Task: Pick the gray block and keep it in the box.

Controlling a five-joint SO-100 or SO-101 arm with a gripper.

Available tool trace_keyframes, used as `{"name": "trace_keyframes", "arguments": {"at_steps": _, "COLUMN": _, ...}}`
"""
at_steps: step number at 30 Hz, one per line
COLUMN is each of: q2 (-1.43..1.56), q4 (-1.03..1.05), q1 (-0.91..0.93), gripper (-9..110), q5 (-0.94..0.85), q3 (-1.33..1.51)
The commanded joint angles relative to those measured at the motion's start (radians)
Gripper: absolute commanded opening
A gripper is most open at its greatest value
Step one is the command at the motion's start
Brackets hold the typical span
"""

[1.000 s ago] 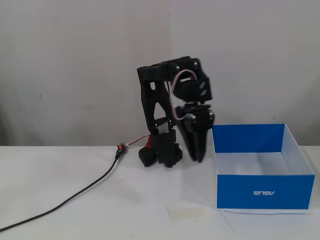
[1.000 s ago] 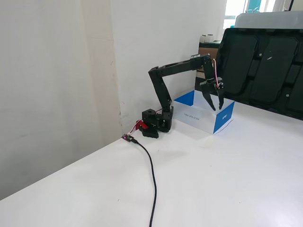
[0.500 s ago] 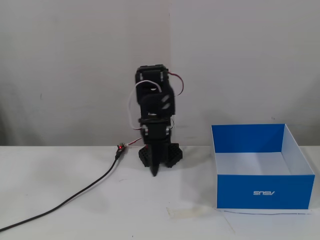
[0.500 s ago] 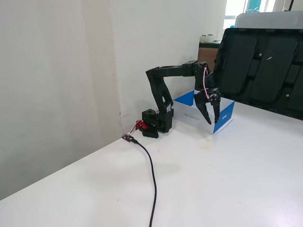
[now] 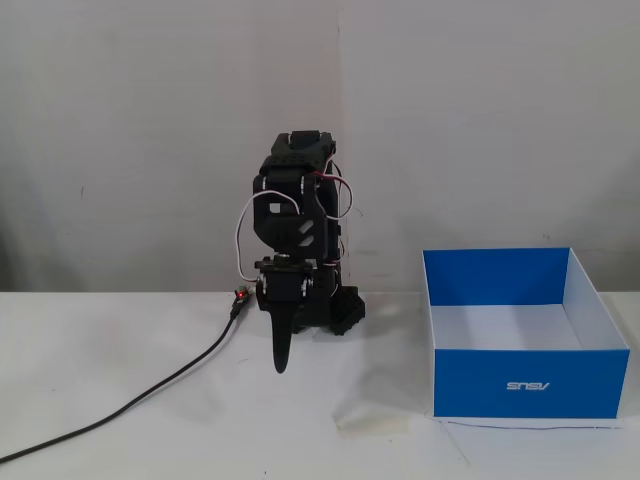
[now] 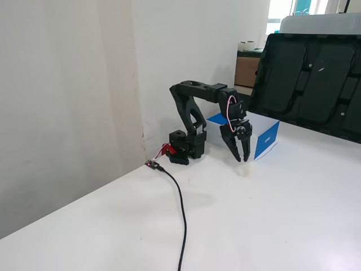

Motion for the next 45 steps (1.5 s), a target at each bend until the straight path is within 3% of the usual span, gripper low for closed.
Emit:
{"name": "trace_keyframes", "arguments": {"at_steps": 1, "q2": 0.137, "q4": -0.071, "q1": 0.028, "gripper": 3, "q5": -0.002, "q3": 0.075}}
{"name": "trace_keyframes", "arguments": {"at_steps": 32, "q2": 0.54, "q4": -0.399, "q1": 0.078, "gripper": 0, "q5": 0.032, "q3": 0.615}}
{"name": "trace_keyframes", "arguments": {"at_steps": 45, "q2": 0.799, "q4": -0.383, "q1": 0.051, "gripper": 0, "q5": 0.026, "q3": 0.785}}
